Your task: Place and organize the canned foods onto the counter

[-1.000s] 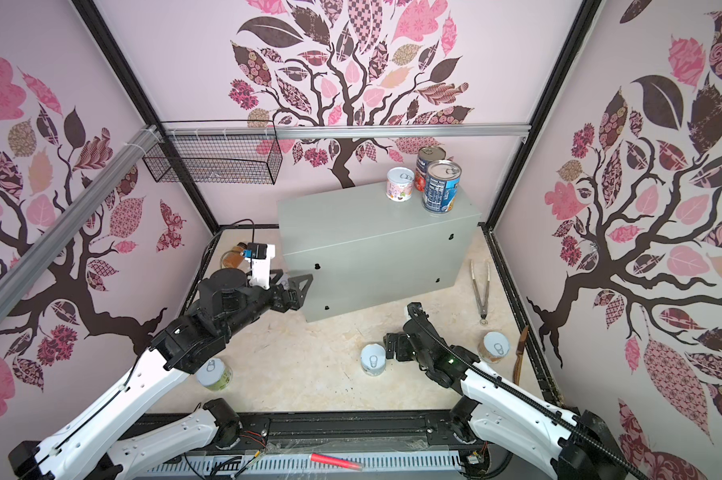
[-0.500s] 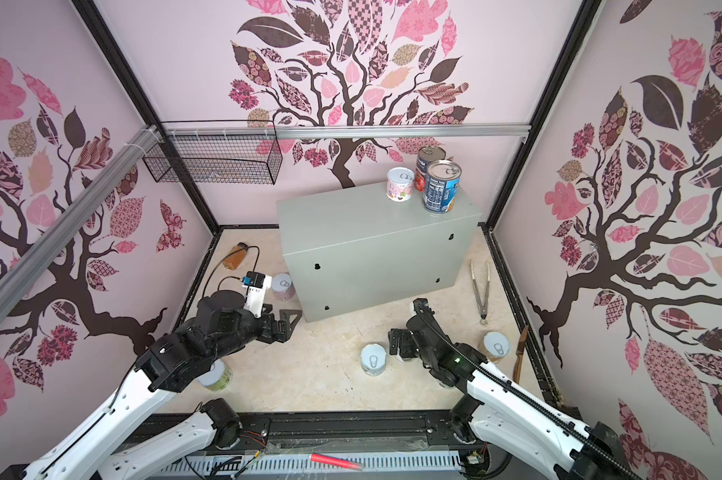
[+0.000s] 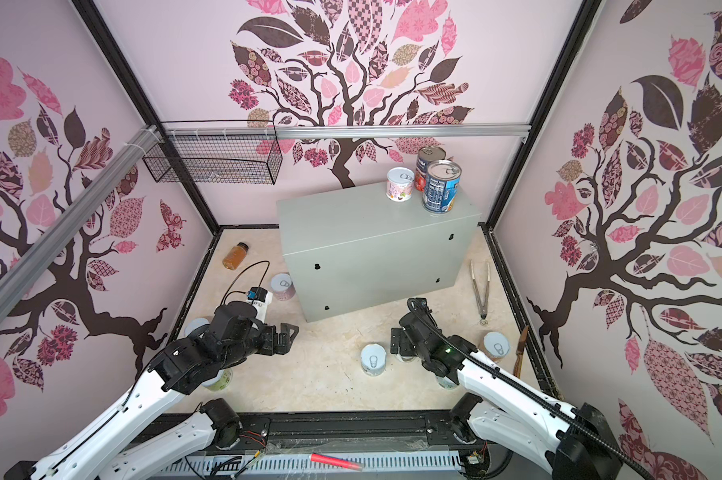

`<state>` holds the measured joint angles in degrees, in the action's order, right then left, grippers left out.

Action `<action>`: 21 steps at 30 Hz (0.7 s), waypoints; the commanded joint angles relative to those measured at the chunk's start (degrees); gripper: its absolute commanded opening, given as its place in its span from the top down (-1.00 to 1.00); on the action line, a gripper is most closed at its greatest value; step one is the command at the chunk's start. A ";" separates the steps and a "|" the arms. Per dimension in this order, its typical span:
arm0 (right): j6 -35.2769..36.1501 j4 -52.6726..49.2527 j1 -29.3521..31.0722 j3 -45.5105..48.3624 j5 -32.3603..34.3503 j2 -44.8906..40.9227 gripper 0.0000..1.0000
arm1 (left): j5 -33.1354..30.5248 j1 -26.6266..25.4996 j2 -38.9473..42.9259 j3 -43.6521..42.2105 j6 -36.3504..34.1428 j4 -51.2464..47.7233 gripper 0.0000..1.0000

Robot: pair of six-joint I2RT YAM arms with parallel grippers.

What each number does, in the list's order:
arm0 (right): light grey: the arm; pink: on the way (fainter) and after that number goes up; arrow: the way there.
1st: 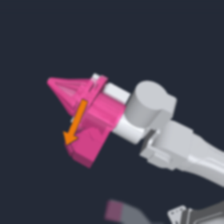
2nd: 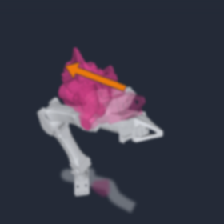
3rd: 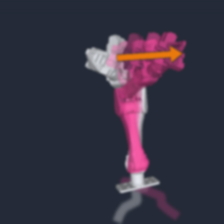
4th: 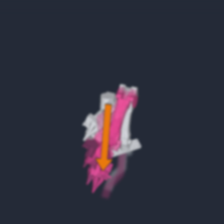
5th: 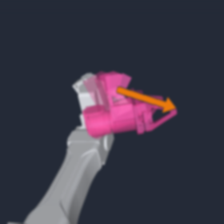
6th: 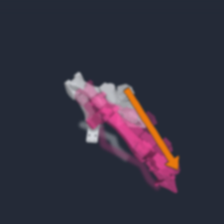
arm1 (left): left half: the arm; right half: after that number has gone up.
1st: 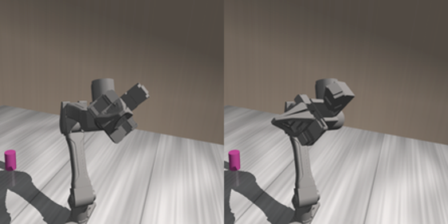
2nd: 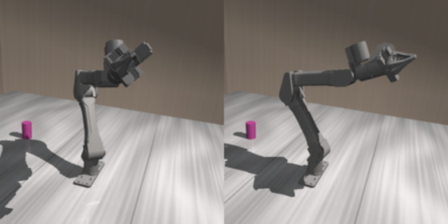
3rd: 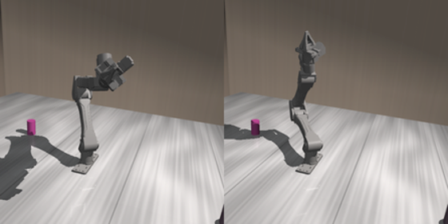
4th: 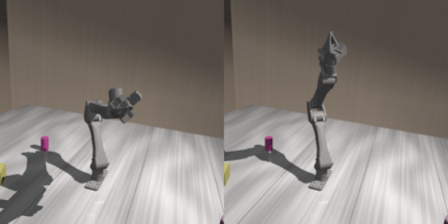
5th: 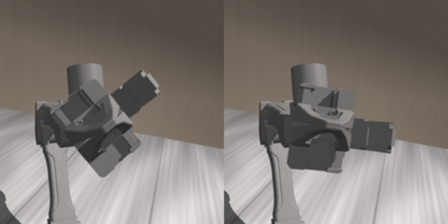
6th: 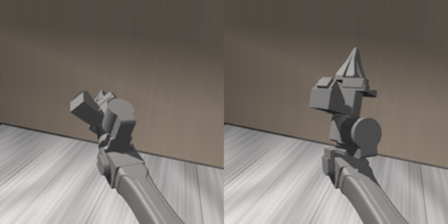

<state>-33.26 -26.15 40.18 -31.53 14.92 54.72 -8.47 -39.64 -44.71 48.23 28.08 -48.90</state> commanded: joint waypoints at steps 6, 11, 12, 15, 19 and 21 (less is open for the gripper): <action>-1.52 1.93 0.73 2.06 0.11 4.33 -1.00 | -2.51 3.32 0.21 -1.35 2.33 0.53 -0.96; -1.80 3.07 1.19 2.79 0.14 6.91 -1.00 | 0.37 7.03 2.42 -2.33 1.90 2.19 -0.96; -1.67 3.19 1.34 2.71 0.12 7.51 -1.00 | 0.55 7.02 2.59 -2.43 1.87 2.22 -0.96; -1.55 3.39 2.04 2.12 0.73 9.26 -0.94 | 0.65 7.02 2.13 -2.44 1.69 2.24 -0.96; -0.98 3.26 2.74 0.95 1.03 10.92 -0.78 | 0.82 7.01 1.13 -2.09 1.64 1.83 -0.96; -0.79 3.41 2.87 0.68 0.86 11.11 -0.69 | 1.21 7.03 1.20 -2.16 1.41 1.95 -0.96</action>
<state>-34.37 -21.85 42.61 -28.69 14.79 64.90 -8.05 -32.88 -43.77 47.16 29.98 -48.10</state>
